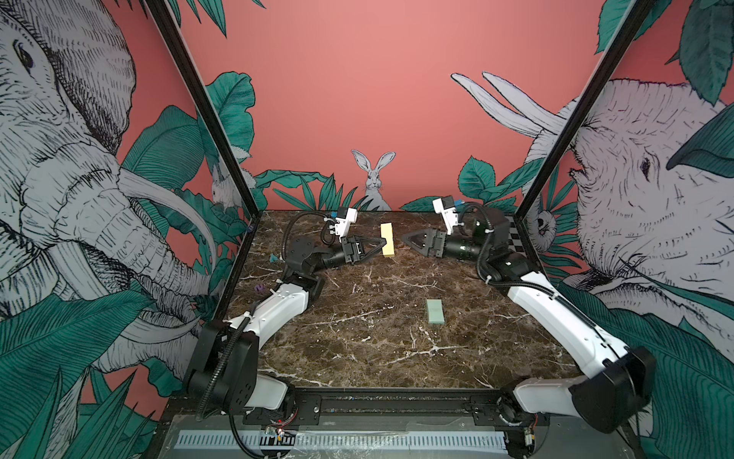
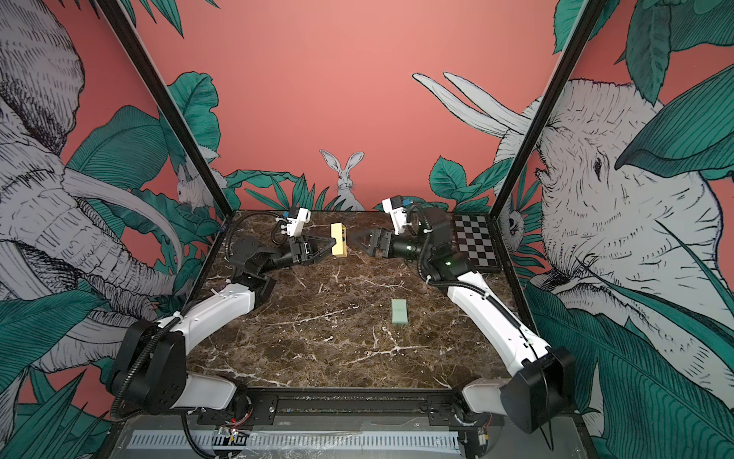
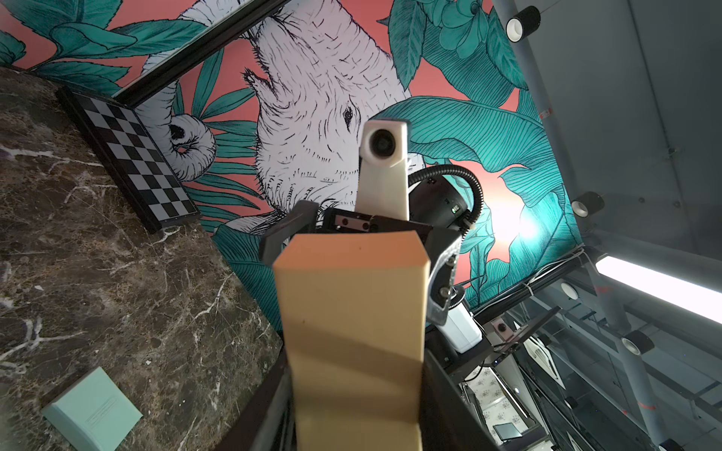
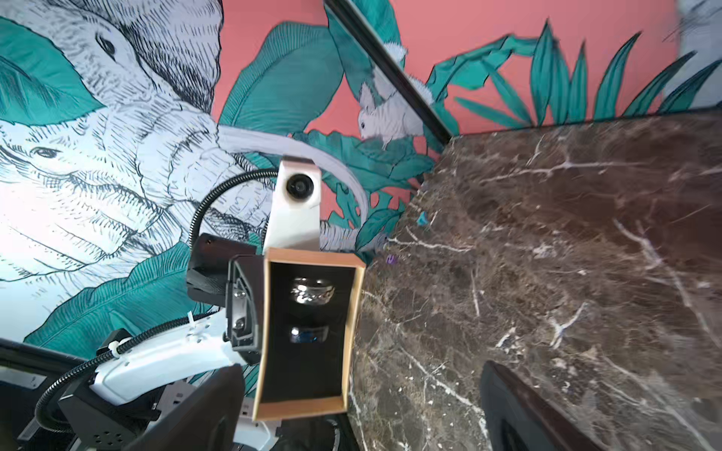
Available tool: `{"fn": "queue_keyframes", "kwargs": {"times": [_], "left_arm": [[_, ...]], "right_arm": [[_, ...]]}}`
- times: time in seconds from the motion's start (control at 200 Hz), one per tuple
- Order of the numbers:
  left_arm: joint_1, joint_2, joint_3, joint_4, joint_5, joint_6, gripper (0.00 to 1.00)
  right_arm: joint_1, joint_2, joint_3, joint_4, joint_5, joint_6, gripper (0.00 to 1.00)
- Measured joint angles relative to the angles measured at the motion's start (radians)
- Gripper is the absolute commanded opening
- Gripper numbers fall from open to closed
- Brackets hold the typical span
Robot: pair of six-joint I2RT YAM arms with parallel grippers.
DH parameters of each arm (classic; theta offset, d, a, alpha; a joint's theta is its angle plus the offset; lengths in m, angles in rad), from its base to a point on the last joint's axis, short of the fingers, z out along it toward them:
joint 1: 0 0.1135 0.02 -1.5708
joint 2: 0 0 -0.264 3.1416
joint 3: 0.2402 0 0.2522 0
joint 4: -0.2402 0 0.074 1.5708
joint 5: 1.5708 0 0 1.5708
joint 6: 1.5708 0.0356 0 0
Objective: Take the rings out of the lift-off lid box
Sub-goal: Place the lid at the center of the board, then place the jewelry box at the center of the board.
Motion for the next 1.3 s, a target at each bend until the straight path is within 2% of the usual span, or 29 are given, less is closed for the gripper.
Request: {"fn": "queue_keyframes", "kwargs": {"times": [0.365,0.68,0.86,0.985,1.105,1.17,1.3], "left_arm": [[-0.001,-0.006,0.000,-0.027,0.011,0.017,0.39],[-0.001,-0.006,0.001,-0.027,0.014,0.016,0.39],[-0.001,-0.005,0.001,-0.027,0.014,0.016,0.40],[-0.001,-0.005,0.001,-0.027,0.014,0.016,0.40],[-0.001,-0.005,0.001,-0.027,0.014,0.016,0.48],[-0.001,-0.005,0.001,-0.027,0.013,0.015,0.58],[-0.001,-0.005,0.001,-0.028,0.014,0.021,0.56]], "right_arm": [[0.030,0.071,0.000,0.202,-0.068,0.116,0.92],[0.047,0.120,0.002,0.269,-0.092,0.165,0.77],[0.048,0.123,0.003,0.287,-0.097,0.179,0.62],[0.049,0.127,0.007,0.304,-0.102,0.194,0.61],[0.049,0.137,0.007,0.327,-0.107,0.211,0.58],[0.049,0.138,0.007,0.333,-0.111,0.217,0.58],[0.049,0.138,0.007,0.336,-0.110,0.225,0.53]]}}
